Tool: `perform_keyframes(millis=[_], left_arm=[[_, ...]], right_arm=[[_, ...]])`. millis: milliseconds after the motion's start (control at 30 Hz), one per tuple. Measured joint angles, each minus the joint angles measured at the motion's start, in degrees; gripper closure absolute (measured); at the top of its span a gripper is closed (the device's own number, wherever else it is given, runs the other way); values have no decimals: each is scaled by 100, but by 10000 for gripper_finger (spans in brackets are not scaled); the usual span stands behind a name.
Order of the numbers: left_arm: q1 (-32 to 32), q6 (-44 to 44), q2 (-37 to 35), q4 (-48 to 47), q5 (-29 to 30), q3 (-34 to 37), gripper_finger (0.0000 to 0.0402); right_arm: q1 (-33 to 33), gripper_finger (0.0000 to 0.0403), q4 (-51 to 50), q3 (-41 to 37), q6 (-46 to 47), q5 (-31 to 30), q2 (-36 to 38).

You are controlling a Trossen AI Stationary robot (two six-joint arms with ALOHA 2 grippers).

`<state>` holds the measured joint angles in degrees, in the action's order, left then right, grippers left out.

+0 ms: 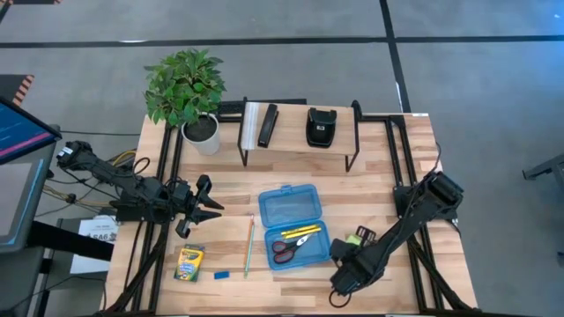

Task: Pack school essentials
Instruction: Put the green sticky notes into the blue supply box

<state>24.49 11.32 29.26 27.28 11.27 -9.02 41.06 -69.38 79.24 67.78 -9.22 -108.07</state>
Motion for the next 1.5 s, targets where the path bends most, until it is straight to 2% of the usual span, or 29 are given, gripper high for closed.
perform_keyframes(millis=[400,500,667,767,900,1100,1367,1500], left_arm=[[1,2,-1,1,9,0,315],[1,2,0,3,10,0,315],[1,2,0,5,10,0,315],[1,2,0,4,10,0,315],[0,4,-1,-68,11,0,315],[0,0,-1,-93,13,0,315],[0,29,1,-81,63,0,315],[1,35,1,-82,79,1,315]], right_arm=[[-264,402,-973,1271,-608,-860,4],[-447,402,-810,1583,-1066,-1178,7],[-863,403,179,1773,-2326,-1516,13],[-1079,403,663,1775,-3047,-1538,0],[-1191,403,769,1771,-3802,-1552,-205],[-1049,403,786,1777,-4389,-1454,-647],[-898,402,777,1773,-4419,-1332,-828],[-938,367,703,1779,-4388,-1254,-822]])
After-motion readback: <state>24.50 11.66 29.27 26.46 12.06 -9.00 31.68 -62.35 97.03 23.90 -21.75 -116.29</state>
